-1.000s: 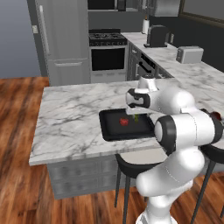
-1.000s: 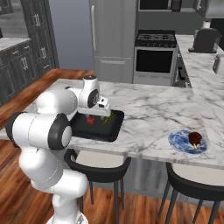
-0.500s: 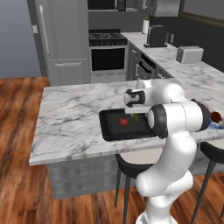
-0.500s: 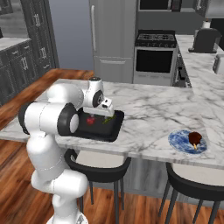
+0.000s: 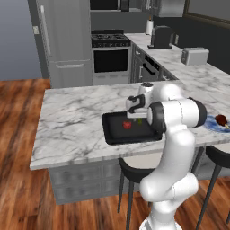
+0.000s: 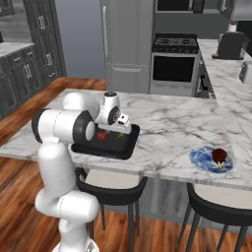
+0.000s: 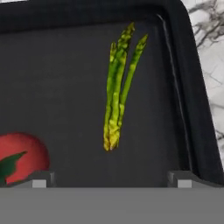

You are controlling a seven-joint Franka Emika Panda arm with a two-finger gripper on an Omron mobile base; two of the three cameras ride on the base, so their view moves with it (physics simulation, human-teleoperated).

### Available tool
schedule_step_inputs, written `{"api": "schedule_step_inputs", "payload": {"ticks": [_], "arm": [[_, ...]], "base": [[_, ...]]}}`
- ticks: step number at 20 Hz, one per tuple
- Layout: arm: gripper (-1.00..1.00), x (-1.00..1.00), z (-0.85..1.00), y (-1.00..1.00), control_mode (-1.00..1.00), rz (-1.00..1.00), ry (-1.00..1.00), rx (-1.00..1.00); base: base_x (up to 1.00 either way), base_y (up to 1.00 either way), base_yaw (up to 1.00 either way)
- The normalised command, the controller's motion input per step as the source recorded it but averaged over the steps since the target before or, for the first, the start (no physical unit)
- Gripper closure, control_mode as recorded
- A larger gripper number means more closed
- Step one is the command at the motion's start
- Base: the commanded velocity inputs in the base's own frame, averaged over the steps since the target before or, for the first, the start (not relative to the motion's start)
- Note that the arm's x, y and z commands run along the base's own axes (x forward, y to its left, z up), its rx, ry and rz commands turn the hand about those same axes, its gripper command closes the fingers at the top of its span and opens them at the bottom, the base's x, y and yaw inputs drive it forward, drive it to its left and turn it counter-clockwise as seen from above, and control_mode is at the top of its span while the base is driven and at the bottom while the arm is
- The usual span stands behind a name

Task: Create a steak meal by picking up the steak and asparagus from the tray and placing them on the plate. Leave the tomato on the tray.

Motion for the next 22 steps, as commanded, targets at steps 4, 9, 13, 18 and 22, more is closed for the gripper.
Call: {"api": "schedule_step_inputs", "payload": {"ticks": [4, 9, 13, 18, 22], "arm": [[-1.0, 0.45, -0.27, -0.03, -1.0, -0.01, -0.02, 0.0], [-1.0, 0.46, -0.29, -0.07, -1.0, 0.0, -0.02, 0.01], [-1.0, 0.44, -0.29, -0.03, -1.0, 0.0, -0.02, 0.0], [-1.0, 0.3, -0.39, -0.01, -1.0, 0.0, -0.03, 0.0], [-1.0, 0.14, -0.5, 0.0, -1.0, 0.0, -0.04, 0.0]], "base": [[0.0, 0.0, 0.0], [0.0, 0.0, 0.0], [0.0, 0.0, 0.0], [0.0, 0.0, 0.0], [0.0, 0.0, 0.0]]}}
